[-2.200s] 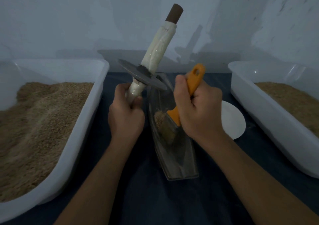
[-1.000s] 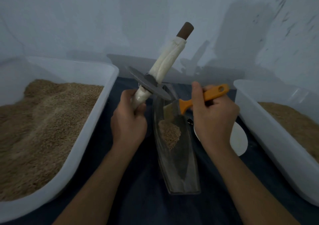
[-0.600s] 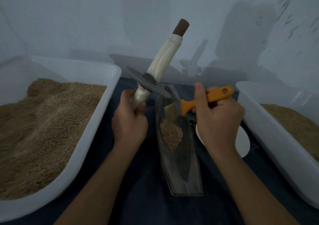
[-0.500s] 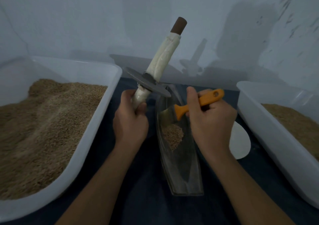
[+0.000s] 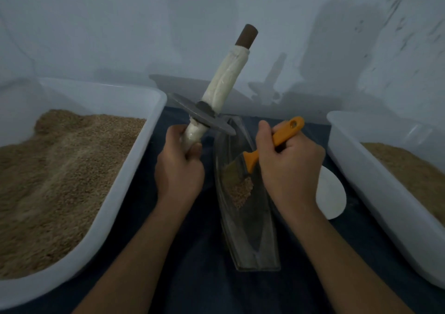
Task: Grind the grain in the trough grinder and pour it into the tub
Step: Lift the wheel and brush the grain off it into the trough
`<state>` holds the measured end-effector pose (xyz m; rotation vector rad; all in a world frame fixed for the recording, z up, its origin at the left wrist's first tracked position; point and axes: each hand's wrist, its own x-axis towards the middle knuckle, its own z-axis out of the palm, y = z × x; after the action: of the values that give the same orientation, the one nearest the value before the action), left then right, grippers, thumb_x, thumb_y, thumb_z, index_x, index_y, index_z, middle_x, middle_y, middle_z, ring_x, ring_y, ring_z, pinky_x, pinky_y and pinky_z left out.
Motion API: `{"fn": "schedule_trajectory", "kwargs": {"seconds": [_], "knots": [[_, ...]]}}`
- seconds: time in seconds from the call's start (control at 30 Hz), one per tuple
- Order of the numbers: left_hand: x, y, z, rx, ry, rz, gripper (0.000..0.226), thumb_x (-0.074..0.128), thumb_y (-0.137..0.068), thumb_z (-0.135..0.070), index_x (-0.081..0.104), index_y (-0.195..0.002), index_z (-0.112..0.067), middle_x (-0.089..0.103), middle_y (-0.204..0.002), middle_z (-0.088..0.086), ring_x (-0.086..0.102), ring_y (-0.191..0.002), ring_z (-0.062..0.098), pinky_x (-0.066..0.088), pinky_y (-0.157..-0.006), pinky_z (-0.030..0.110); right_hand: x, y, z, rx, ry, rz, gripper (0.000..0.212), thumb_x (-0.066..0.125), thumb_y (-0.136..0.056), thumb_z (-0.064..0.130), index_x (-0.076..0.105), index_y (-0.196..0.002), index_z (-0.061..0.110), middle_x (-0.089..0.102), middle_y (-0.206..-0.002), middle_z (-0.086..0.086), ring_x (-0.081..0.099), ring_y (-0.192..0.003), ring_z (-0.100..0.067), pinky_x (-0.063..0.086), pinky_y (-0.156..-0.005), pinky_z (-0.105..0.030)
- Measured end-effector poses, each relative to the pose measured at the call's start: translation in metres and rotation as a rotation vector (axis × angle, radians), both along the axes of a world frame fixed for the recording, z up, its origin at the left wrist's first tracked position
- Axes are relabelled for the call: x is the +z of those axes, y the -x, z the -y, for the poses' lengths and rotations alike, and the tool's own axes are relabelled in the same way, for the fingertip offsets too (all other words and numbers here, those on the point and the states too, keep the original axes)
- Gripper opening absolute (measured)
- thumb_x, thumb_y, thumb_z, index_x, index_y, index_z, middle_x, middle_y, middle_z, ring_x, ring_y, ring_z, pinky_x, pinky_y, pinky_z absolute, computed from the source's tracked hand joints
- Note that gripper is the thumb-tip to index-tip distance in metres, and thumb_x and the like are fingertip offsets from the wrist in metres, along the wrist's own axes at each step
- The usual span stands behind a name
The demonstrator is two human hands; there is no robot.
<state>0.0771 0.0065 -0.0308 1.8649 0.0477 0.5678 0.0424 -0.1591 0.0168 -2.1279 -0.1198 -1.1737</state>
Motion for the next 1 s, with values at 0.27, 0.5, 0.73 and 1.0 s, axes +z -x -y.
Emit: {"fn": "schedule_trajectory", "kwargs": {"seconds": [0.27, 0.5, 0.73, 1.0], "knots": [[0.0, 0.0, 0.001, -0.002, -0.028, 0.001, 0.026, 0.063, -0.097, -0.018, 0.051, -0.113, -0.034, 0.057, -0.092, -0.023, 0.059, -0.092, 0.014, 0.037, -0.064, 0.03, 0.001, 0.002, 0.0, 0.016, -0.027, 0.019, 0.052, 0.063, -0.101, 0.031, 0.049, -0.055, 0.01, 0.045, -0.046, 0.002, 0.047, -0.042, -0.016, 0.038, -0.046, -0.029], [-0.001, 0.0, 0.002, -0.007, -0.009, 0.01, 0.027, 0.064, -0.096, -0.017, 0.052, -0.112, -0.035, 0.06, -0.098, -0.019, 0.06, -0.094, 0.014, 0.039, -0.072, 0.031, 0.017, 0.0, 0.024, -0.109, -0.04, 0.103, 0.053, 0.06, -0.102, 0.032, 0.046, -0.055, 0.013, 0.042, -0.045, 0.004, 0.045, -0.042, -0.017, 0.029, -0.046, -0.018], [-0.002, -0.001, 0.001, -0.011, -0.018, 0.008, 0.028, 0.064, -0.096, -0.017, 0.052, -0.113, -0.036, 0.062, -0.102, -0.016, 0.061, -0.097, 0.017, 0.045, -0.076, 0.035, 0.003, -0.003, 0.012, -0.118, 0.09, 0.017, 0.054, 0.061, -0.102, 0.027, 0.044, -0.055, 0.007, 0.04, -0.044, -0.002, 0.039, -0.037, -0.015, 0.027, -0.043, -0.025], [-0.003, -0.002, 0.001, 0.002, -0.018, 0.01, 0.029, 0.065, -0.095, -0.019, 0.052, -0.113, -0.037, 0.061, -0.1, -0.019, 0.061, -0.096, 0.015, 0.04, -0.075, 0.034, 0.025, 0.005, 0.022, -0.125, 0.059, 0.103, 0.054, 0.06, -0.101, 0.025, 0.04, -0.052, 0.014, 0.036, -0.042, 0.004, 0.041, -0.04, -0.019, 0.026, -0.044, -0.016]]}}
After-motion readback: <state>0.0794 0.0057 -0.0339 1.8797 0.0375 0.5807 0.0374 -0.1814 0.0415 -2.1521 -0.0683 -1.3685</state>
